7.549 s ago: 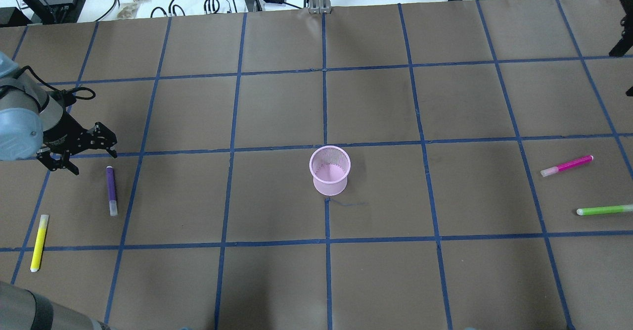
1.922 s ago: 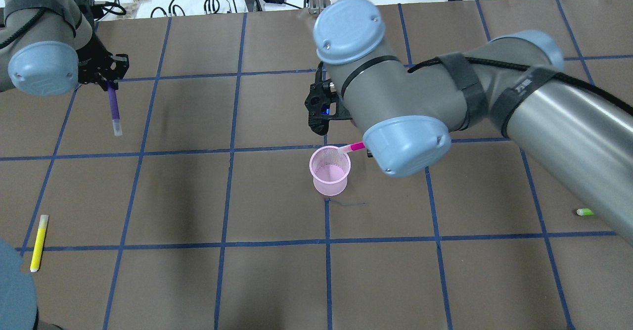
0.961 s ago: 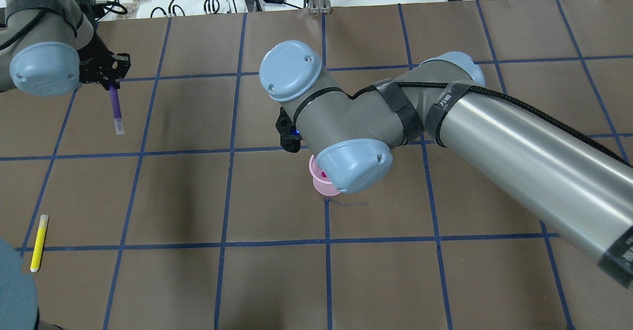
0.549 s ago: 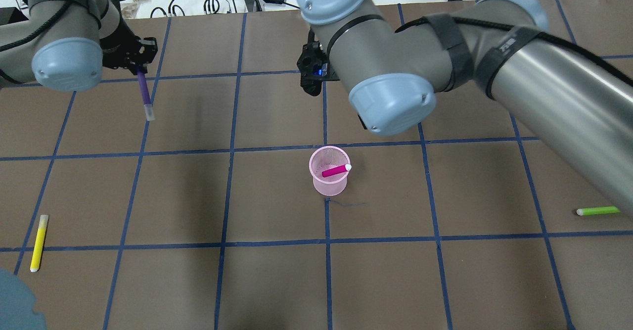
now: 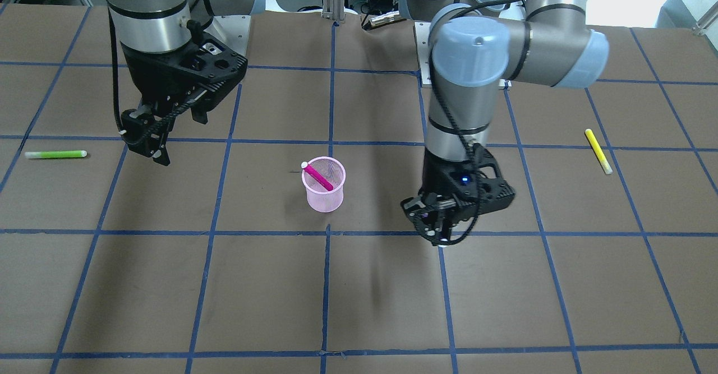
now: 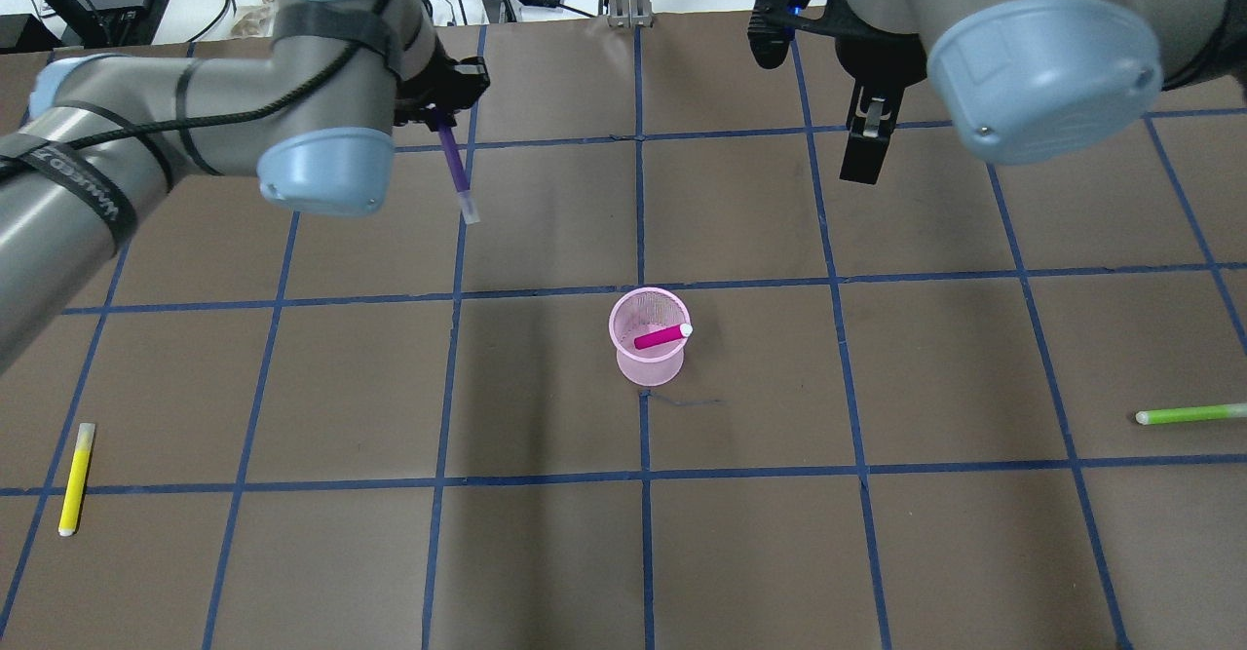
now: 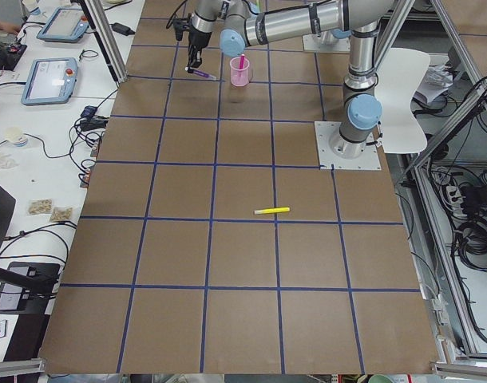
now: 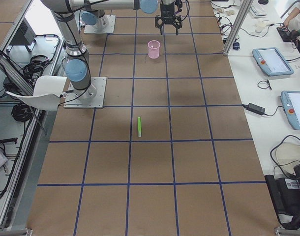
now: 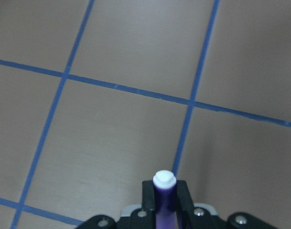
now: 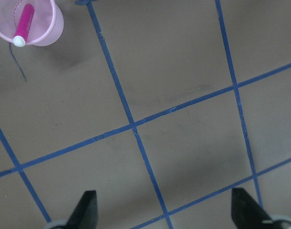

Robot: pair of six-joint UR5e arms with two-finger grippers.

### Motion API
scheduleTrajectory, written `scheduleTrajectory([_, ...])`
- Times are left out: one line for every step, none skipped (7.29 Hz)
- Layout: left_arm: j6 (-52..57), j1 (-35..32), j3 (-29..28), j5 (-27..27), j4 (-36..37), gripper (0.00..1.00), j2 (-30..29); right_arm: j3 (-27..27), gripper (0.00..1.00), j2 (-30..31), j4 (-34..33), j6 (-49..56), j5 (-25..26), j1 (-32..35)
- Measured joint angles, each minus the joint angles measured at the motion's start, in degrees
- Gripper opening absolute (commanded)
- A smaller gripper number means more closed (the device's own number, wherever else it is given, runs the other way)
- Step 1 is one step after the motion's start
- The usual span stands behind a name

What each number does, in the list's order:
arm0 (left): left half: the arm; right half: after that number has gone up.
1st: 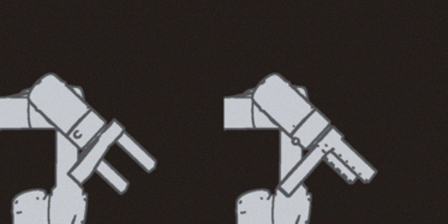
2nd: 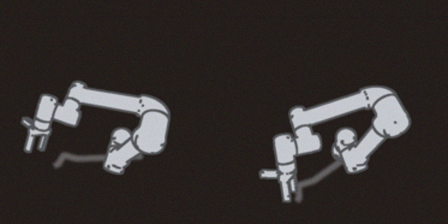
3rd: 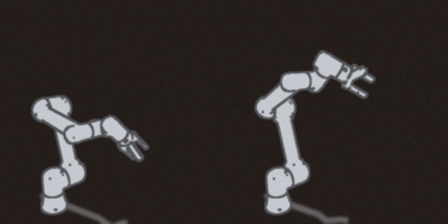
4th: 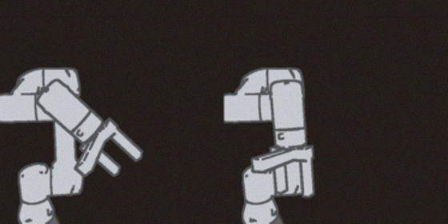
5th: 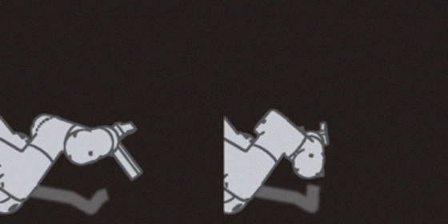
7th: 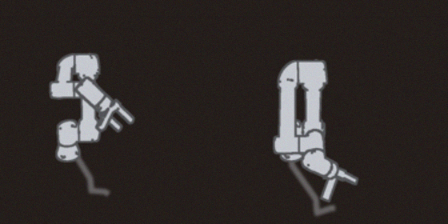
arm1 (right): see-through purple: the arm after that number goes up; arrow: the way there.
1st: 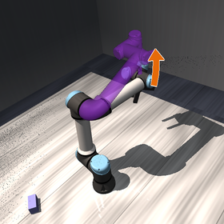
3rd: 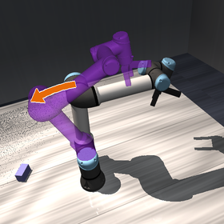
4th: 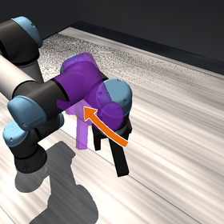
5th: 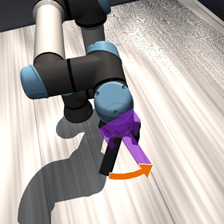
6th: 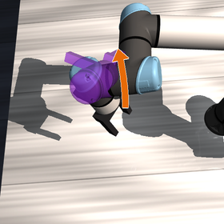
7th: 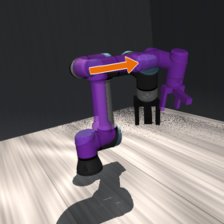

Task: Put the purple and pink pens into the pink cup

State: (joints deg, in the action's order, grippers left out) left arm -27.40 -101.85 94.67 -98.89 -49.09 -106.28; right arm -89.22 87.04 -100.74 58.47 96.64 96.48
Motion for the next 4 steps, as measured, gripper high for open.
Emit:
scheduleTrajectory([-7.1,-4.6,0.8,-1.5,1.5,0.0,-0.6,0.3,1.0,0.5,0.5,-7.0,-0.9,-0.7])
scheduleTrajectory([-12.2,-8.4,1.7,-2.9,2.5,0.0,-0.8,0.5,1.0,0.8,1.0,-16.1,-1.3,-0.9])
scheduleTrajectory([-15.6,-11.6,2.5,-4.6,3.1,0.0,-0.8,0.4,1.0,1.3,1.3,-25.9,-1.7,-0.8])
scheduleTrajectory([-17.6,-13.7,3.1,-5.6,3.3,0.0,-0.9,0.2,1.0,2.0,1.6,-35.1,-1.9,-0.8])
